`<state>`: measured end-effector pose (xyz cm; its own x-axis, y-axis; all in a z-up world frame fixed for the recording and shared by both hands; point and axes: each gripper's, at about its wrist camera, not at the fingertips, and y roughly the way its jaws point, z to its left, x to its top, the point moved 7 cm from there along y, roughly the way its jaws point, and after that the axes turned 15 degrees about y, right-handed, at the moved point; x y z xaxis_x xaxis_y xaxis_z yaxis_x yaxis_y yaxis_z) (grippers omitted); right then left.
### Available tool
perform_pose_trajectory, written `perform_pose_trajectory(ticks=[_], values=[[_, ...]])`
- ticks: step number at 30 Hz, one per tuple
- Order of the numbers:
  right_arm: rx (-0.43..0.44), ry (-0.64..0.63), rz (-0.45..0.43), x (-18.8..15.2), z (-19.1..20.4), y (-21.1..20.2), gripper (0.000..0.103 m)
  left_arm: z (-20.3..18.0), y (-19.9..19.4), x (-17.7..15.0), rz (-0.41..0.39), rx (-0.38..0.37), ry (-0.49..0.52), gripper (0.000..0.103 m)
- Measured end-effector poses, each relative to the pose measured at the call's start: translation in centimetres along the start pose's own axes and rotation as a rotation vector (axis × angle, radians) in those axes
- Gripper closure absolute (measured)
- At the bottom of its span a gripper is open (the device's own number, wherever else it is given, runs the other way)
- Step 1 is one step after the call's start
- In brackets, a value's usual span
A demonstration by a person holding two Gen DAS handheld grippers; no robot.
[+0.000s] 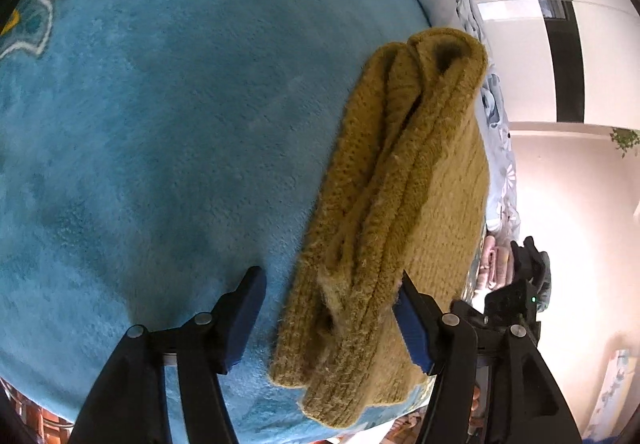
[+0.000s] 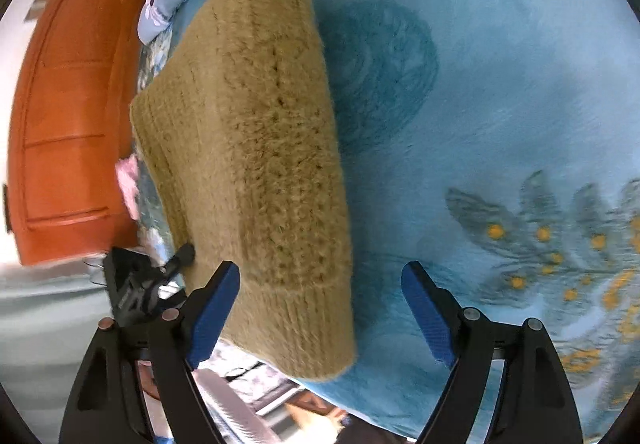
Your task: Fold clothes
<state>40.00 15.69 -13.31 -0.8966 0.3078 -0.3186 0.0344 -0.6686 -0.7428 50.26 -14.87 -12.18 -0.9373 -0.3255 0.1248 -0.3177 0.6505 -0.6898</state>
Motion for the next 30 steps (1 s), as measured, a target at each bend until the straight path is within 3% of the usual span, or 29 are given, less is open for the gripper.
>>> perform_pose_trajectory(ticks=[6, 8, 11, 16, 19, 22, 28, 30], values=[[0.059, 0.042, -0.001, 0.2, 0.3, 0.6, 0.019, -0.6, -0.2, -0.1, -0.006, 0.034, 0.023, 0.042], [0.088, 0.056, 0.013, 0.2, 0.7, 0.8, 0.034, -1.5, 0.0, -0.2, -0.007, 0.024, 0.027, 0.055], [0.083, 0.073, 0.011, 0.4, 1.1, 0.7, 0.044, -2.5, 0.1, -0.4, -0.005, 0.037, 0.048, 0.062], [0.110, 0.087, 0.017, 1.4, 2.0, -0.5, 0.052, -4.3, 0.6, -1.2, 0.003, -0.003, 0.025, 0.067], [0.102, 0.015, 0.048, 3.2, 3.7, -2.0, 0.053, -6.5, 2.0, -1.8, 0.025, -0.059, 0.022, 0.067], [0.035, -0.089, 0.097, 5.1, 5.3, -2.8, 0.053, -8.6, 3.3, -1.2, 0.053, -0.094, 0.033, 0.068], [-0.051, -0.241, 0.123, 10.1, 9.4, -4.2, 0.053, -13.7, 7.4, 0.8, -0.007, -0.207, -0.073, 0.068], [-0.093, -0.293, 0.156, 11.9, 10.9, -4.0, 0.053, -15.6, 9.4, 2.2, -0.003, -0.213, -0.069, 0.068]])
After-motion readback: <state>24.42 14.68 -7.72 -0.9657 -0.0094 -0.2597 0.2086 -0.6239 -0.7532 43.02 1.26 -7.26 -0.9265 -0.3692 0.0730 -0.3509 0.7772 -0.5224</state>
